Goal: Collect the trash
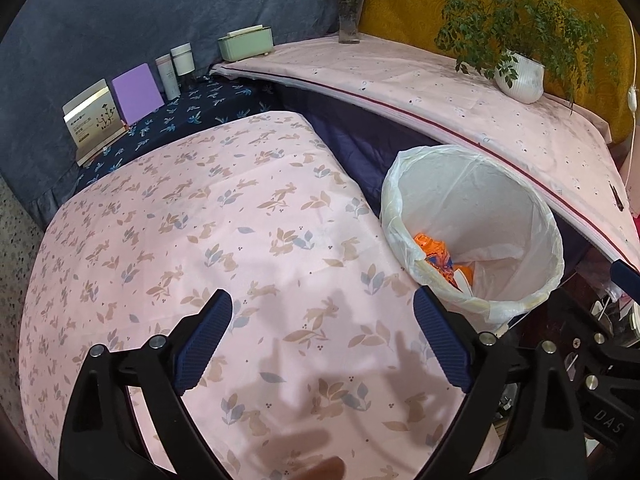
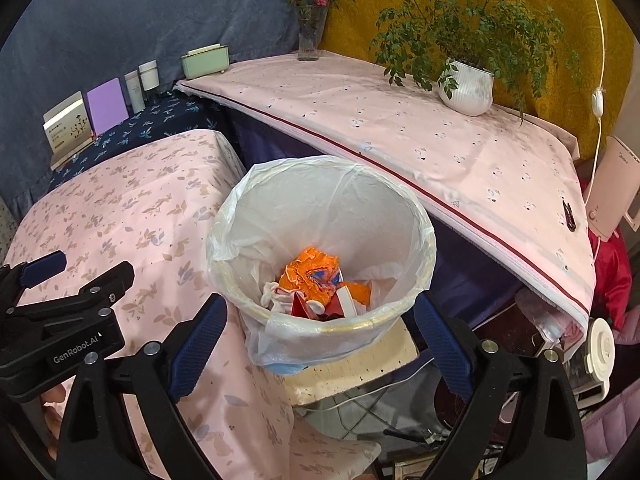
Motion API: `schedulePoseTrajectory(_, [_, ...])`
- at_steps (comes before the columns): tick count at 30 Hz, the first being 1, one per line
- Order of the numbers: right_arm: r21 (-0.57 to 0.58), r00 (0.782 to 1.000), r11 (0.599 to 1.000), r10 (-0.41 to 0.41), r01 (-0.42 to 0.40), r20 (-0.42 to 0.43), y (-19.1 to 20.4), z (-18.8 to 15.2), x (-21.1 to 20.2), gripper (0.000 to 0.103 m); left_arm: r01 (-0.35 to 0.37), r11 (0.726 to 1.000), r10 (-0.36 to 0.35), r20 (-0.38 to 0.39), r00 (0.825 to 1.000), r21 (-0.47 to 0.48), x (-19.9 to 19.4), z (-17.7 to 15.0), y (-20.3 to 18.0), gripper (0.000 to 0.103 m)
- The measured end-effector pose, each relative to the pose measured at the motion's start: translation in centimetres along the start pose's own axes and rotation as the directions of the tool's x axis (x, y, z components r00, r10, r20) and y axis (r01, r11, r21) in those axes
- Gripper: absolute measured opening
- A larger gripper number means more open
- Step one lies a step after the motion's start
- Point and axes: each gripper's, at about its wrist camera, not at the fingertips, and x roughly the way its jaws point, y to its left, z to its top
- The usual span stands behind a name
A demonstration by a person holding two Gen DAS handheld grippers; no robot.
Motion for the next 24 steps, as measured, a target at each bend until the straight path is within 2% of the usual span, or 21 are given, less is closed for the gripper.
schedulePoseTrajectory(3, [-0.004, 1.000, 1.000, -0.013, 0.013, -0.003, 0.0, -0.3, 0.0, 0.091, -0.012, 1.000, 0.012, 0.001, 1.000, 0.004, -0.2, -0.4, 0.0, 0.091])
schedulePoseTrajectory(5, [-0.014, 0.999, 0.999, -0.032, 0.032, -0.006, 0.1, -0.5, 0.0, 0.097, -0.015, 1.000, 0.015, -0.002, 1.000, 0.007, -0.2, -0.6, -0.1, 0.092])
schedulePoseTrajectory(24, [-0.004, 0.999, 0.999, -0.036, 0.036, -0.015, -0.3, -1.4, -0.3, 0.096, -0.014, 1.000, 0.014, -0.014, 1.000, 0.015, -0.7, -1.4, -0.7, 0.093])
